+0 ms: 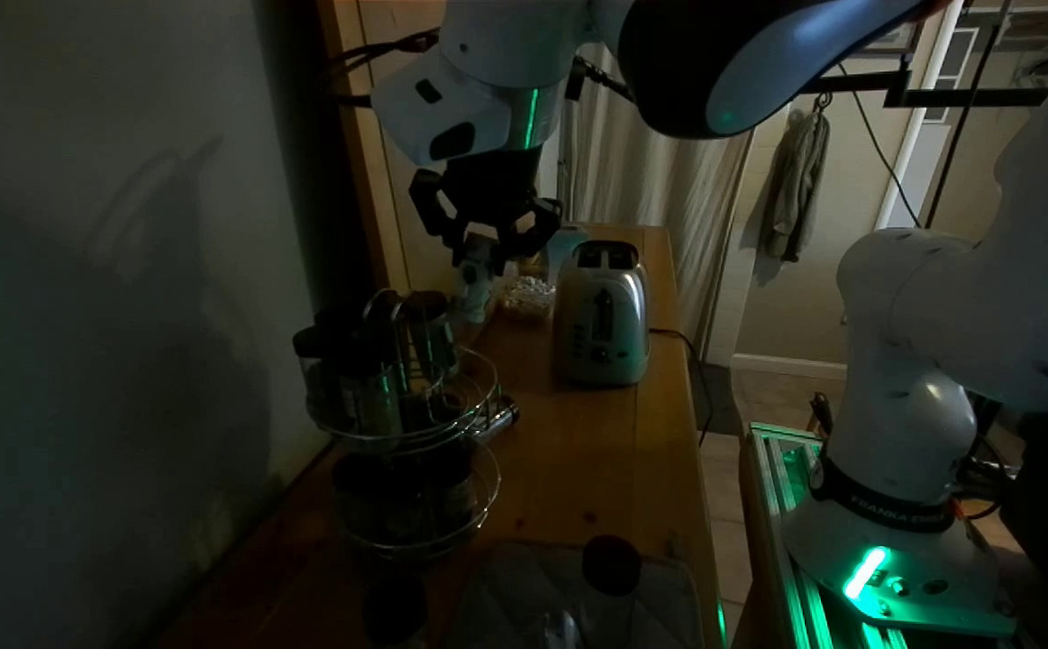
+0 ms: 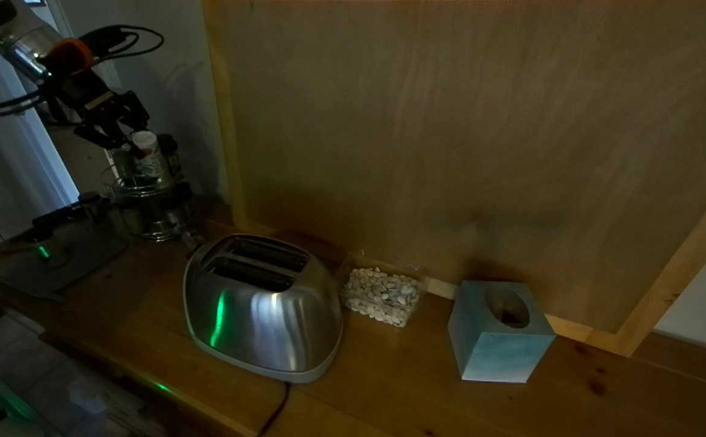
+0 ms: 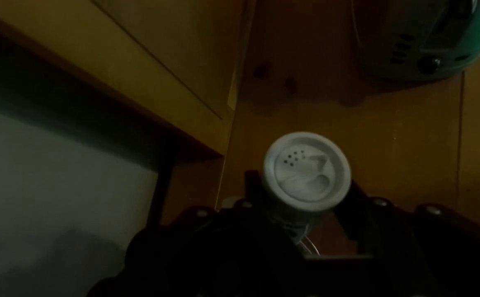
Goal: Move the white spice bottle from the bottom of the spice rack and place it at the top rack of the spice rack
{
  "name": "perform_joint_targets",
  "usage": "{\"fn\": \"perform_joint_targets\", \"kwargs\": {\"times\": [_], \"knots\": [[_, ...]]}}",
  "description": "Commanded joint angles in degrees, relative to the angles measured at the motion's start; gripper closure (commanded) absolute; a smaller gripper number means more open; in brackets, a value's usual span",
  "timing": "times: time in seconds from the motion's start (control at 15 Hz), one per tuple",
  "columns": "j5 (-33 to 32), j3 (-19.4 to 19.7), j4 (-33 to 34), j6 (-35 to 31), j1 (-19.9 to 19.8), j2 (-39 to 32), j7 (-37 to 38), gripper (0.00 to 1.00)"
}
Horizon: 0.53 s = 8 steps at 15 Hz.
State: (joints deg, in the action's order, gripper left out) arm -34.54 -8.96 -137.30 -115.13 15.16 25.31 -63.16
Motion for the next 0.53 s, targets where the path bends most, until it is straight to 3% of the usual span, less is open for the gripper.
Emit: {"fn": "perform_joint_targets", "kwargs": {"times": [0.0, 0.47], "knots": [[-2.08, -0.39, 2.21, 0.96, 1.19, -1.73, -9.07, 0.80], [-2.51, -3.03, 3.55, 6.56, 1.87, -2.03, -16.76, 0.80]]}}
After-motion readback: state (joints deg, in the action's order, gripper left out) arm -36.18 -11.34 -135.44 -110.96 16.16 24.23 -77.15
